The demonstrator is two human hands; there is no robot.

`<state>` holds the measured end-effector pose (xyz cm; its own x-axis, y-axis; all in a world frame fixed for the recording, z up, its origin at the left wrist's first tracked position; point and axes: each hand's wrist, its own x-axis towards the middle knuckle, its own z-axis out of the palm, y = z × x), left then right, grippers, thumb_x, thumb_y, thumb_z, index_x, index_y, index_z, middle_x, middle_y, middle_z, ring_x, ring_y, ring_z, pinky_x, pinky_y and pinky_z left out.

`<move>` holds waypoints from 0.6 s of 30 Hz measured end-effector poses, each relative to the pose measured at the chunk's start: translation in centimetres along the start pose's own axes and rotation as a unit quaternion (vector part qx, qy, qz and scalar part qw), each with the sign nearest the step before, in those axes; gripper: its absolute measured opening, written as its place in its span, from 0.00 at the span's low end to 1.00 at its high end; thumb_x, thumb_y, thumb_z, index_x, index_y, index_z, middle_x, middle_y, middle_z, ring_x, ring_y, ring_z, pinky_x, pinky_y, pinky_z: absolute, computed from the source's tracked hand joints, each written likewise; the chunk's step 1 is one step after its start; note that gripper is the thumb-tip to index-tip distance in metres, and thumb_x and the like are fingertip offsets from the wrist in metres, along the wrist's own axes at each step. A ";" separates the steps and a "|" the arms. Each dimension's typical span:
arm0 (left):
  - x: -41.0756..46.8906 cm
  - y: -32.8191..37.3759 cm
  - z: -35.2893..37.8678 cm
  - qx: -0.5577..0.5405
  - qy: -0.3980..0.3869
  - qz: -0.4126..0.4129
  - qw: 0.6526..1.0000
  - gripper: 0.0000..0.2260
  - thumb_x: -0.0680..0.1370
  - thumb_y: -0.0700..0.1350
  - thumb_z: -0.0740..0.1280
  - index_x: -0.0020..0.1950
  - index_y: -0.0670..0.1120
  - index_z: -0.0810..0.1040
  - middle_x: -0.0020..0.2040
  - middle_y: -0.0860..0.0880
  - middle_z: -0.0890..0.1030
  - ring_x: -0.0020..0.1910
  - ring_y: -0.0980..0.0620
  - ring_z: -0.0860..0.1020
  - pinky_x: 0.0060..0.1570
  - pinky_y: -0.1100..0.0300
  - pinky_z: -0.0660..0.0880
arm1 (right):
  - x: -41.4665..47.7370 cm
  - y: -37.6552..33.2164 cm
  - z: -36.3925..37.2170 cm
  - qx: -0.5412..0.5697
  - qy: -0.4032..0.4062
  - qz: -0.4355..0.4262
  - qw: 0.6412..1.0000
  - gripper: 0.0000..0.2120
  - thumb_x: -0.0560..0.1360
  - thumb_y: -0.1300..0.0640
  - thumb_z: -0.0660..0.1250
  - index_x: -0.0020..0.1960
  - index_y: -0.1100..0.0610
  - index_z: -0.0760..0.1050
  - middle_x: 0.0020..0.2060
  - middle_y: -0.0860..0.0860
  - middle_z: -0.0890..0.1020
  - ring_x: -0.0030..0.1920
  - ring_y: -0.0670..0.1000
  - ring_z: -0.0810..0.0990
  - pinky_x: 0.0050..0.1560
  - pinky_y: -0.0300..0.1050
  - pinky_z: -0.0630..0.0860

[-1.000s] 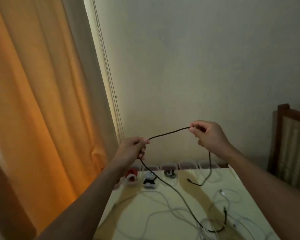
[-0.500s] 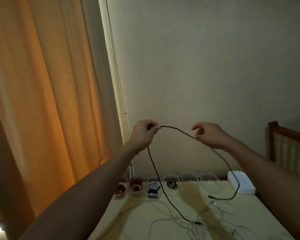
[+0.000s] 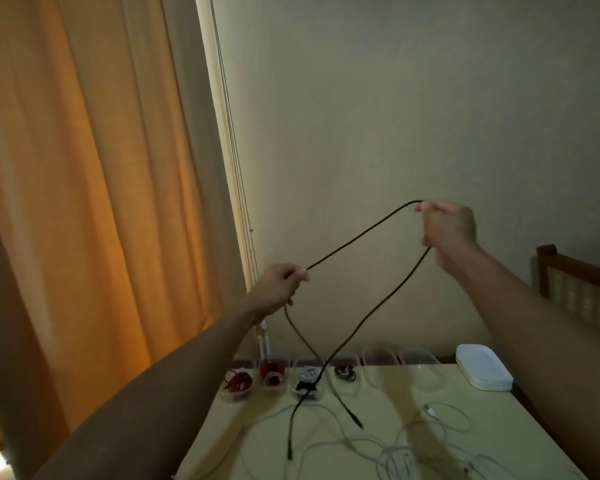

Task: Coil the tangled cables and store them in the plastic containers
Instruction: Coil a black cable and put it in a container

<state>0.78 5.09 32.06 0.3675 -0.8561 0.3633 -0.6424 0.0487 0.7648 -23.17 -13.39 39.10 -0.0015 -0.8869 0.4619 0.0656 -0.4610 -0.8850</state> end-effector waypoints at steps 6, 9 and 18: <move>0.0 -0.6 -2.6 0.041 0.113 0.008 0.993 0.10 0.85 0.49 0.63 0.53 0.47 0.83 0.49 0.44 0.83 0.48 0.43 0.79 0.48 0.53 0.75 | 0.5 1.0 -3.4 -0.351 -0.207 -0.053 0.912 0.12 0.77 0.55 0.71 0.59 0.57 0.84 0.45 0.54 0.86 0.44 0.54 0.83 0.48 0.47 0.78; 0.6 3.9 -2.2 0.104 0.085 0.087 0.987 0.10 0.84 0.50 0.65 0.52 0.48 0.85 0.48 0.47 0.85 0.48 0.45 0.81 0.51 0.47 0.79 | -2.7 0.0 -1.2 -0.350 -0.315 -0.129 0.873 0.28 0.76 0.48 0.73 0.74 0.52 0.71 0.64 0.48 0.79 0.63 0.49 0.77 0.63 0.45 0.72; -1.0 10.8 -3.1 0.140 0.040 0.151 0.978 0.09 0.83 0.53 0.66 0.50 0.53 0.84 0.46 0.49 0.84 0.44 0.50 0.80 0.44 0.52 0.77 | -7.8 -5.1 1.8 -0.080 -0.354 -0.080 0.928 0.12 0.83 0.57 0.63 0.47 0.58 0.83 0.31 0.51 0.70 0.31 0.50 0.70 0.29 0.46 0.72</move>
<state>-4.49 8.09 41.58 0.1767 -0.7808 0.5992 -0.8844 0.1413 0.4449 -21.73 -4.07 40.09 0.6611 -0.5919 0.4612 -0.0290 -0.6343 -0.7725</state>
